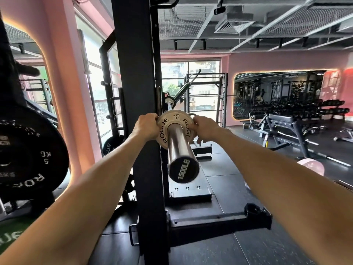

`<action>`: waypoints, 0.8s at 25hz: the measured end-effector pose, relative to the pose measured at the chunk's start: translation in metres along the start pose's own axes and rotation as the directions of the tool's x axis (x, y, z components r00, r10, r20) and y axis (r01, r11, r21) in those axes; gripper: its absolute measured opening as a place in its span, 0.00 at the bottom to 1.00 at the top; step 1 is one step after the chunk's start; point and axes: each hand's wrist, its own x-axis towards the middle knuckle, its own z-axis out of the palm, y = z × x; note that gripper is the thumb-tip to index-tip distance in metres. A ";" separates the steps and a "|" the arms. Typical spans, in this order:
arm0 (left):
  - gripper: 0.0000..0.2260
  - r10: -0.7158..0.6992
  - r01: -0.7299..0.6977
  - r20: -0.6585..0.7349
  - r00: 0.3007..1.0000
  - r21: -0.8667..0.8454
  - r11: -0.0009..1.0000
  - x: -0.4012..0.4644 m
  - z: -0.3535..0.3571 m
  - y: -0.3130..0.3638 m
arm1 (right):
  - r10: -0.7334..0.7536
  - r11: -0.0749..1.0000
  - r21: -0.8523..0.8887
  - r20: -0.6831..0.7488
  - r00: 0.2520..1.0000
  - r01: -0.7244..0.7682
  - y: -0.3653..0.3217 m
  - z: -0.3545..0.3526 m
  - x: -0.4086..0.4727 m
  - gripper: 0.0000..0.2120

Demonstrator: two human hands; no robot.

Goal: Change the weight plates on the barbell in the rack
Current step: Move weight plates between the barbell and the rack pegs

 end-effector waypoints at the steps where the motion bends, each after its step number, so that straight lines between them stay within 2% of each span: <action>1: 0.09 -0.003 0.003 -0.002 1.000 -0.011 1.000 -0.017 -0.009 0.005 | -0.003 1.000 0.002 0.003 1.000 0.003 -0.005 -0.004 -0.017 0.08; 10: 0.09 0.060 -0.062 -0.062 0.996 -0.018 0.998 -0.175 -0.094 0.053 | -0.020 1.000 0.012 -0.010 1.000 0.021 -0.056 -0.042 -0.185 0.06; 13: 0.08 0.083 -0.086 -0.080 0.993 -0.028 0.996 -0.216 -0.120 0.065 | -0.002 0.994 0.109 0.027 1.000 -0.001 -0.070 -0.055 -0.231 0.05; 20: 0.08 0.052 -0.046 -0.109 0.993 0.050 0.998 -0.269 -0.194 0.041 | -0.074 0.986 0.151 0.044 0.996 0.067 -0.140 -0.052 -0.281 0.06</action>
